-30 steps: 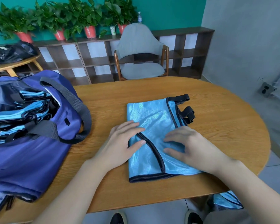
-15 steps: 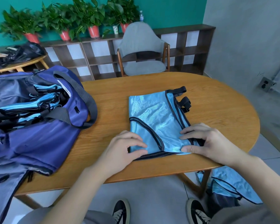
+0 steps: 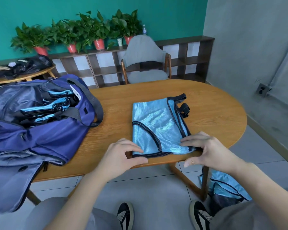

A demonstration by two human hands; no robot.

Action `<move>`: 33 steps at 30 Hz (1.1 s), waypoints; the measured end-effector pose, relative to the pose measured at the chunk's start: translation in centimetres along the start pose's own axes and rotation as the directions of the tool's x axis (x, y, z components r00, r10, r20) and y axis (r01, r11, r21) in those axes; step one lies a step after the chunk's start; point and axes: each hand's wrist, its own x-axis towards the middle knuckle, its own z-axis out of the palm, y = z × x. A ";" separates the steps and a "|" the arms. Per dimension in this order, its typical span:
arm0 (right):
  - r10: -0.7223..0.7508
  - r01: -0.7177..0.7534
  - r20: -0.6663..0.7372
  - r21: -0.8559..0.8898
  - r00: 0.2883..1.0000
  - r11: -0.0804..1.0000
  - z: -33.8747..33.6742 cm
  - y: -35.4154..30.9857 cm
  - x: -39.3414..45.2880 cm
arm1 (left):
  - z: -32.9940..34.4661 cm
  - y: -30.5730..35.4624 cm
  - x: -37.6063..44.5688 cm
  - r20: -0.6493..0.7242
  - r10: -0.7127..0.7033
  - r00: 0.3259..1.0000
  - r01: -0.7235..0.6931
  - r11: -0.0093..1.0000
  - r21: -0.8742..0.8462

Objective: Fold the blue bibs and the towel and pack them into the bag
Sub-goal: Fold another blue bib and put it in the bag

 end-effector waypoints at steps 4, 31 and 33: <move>-0.020 0.019 -0.048 -0.034 0.999 0.999 0.4 -0.4 -0.7 | -0.2 0.1 -1.1 0.079 -0.012 0.997 0.010 1.000 0.024; 0.092 -0.035 -0.238 0.232 0.967 0.972 -3.9 -4.9 0.9 | -0.7 2.5 0.7 -0.116 -0.155 0.981 0.084 0.880 -0.468; 0.122 -0.037 -0.282 0.287 0.952 0.957 -4.5 -5.4 2.2 | -0.7 2.3 2.3 -0.173 -0.160 0.972 0.065 0.887 -0.458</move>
